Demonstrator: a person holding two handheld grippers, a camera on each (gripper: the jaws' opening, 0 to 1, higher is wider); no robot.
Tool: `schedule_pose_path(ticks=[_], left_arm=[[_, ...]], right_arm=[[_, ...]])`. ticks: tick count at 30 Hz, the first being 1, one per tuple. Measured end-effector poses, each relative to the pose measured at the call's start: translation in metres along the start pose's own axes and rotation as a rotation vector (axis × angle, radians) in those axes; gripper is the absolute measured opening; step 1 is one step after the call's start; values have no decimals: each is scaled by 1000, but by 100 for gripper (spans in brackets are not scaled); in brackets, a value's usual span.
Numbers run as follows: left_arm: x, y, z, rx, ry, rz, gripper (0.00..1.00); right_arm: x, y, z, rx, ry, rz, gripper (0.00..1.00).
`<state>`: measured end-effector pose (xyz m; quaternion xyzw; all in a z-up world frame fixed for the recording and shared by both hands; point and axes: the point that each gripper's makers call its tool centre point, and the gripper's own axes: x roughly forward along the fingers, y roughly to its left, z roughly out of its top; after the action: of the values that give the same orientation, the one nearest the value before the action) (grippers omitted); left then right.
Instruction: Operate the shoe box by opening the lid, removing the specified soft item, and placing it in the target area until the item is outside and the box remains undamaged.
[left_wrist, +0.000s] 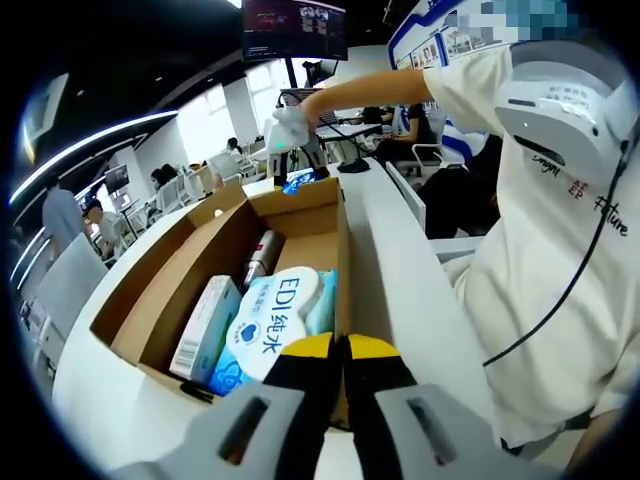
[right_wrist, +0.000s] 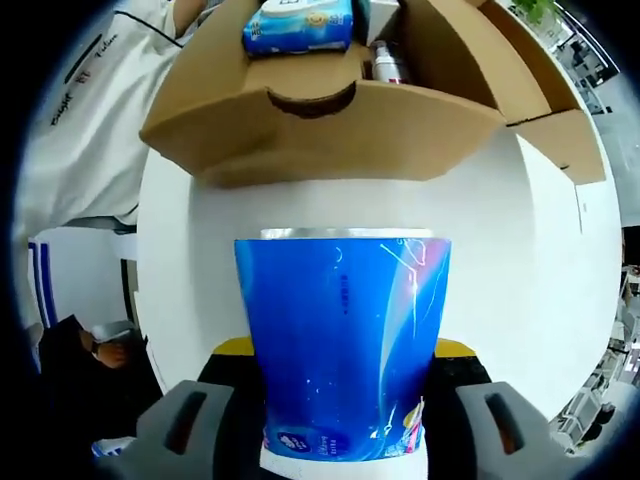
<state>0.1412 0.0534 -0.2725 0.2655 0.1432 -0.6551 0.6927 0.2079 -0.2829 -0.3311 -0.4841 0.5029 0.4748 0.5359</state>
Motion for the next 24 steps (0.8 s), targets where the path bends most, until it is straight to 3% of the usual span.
schedule_pose_path(ticks=[12,24], left_arm=[[1,-1,1,3,0,6,3],[1,-1,1,7,-1,6,3]], right_arm=[[2,1,0,7,7,8,63],[6,2,-1,20,40,23,71]])
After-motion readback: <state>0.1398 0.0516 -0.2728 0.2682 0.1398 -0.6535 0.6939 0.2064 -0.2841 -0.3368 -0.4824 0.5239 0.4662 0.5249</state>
